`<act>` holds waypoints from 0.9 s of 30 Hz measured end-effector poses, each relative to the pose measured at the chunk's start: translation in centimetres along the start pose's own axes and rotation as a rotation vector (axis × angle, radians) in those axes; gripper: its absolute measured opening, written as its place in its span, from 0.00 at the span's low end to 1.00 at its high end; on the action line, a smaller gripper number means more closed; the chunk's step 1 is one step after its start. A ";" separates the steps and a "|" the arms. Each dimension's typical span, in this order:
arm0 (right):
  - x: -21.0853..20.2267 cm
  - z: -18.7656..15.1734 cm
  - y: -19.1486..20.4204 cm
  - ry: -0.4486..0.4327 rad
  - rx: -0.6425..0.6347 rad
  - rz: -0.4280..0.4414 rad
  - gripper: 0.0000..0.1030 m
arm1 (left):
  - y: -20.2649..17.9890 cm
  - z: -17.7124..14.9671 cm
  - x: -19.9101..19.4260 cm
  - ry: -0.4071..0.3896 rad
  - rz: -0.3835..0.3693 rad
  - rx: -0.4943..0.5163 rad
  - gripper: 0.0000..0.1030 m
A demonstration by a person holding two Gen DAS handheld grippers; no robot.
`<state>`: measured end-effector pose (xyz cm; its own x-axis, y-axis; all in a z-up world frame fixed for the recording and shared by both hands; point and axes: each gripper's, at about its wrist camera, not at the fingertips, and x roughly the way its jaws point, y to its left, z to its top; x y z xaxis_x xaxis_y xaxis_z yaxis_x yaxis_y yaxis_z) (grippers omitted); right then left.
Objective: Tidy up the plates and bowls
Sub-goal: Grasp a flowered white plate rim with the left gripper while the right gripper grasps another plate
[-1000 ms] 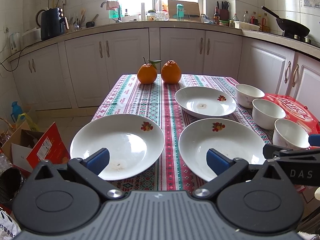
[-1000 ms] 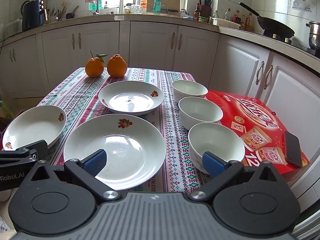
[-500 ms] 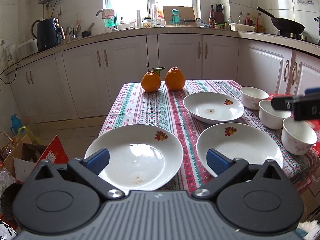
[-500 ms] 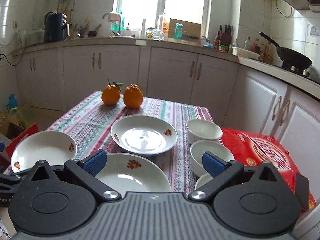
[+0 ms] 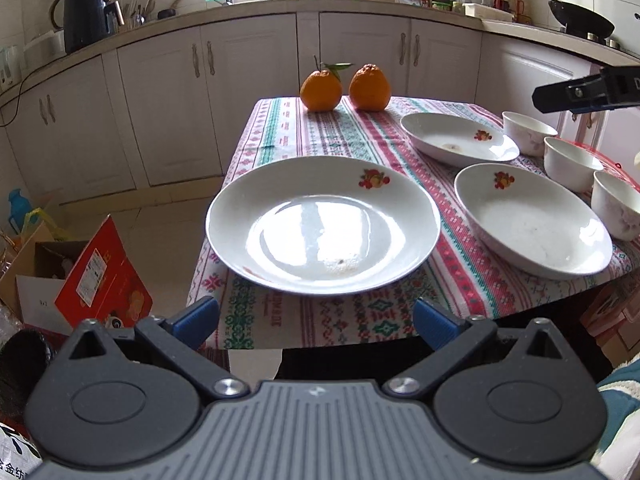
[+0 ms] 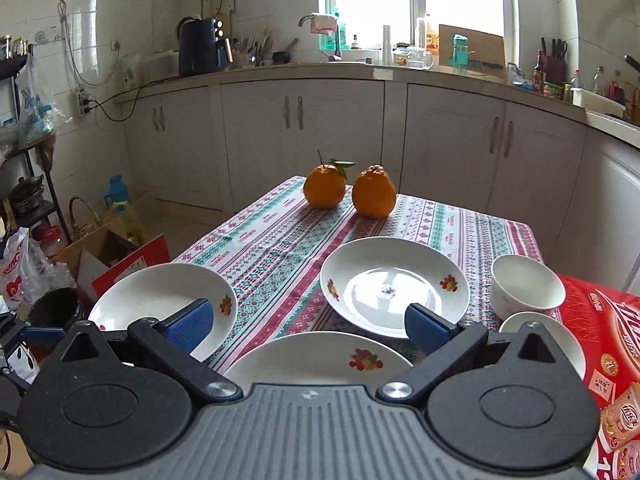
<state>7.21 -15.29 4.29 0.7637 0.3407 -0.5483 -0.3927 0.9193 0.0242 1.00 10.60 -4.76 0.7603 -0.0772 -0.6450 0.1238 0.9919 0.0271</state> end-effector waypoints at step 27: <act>9.8 2.7 3.6 0.191 -0.139 0.156 1.00 | 1.7 0.8 4.3 0.028 -0.098 0.047 1.00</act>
<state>14.71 -8.08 1.27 0.5839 0.4203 -0.6946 -0.5742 0.8186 0.0128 5.04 11.90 -6.86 0.7252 -0.1705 -0.6671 0.2273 0.9738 -0.0017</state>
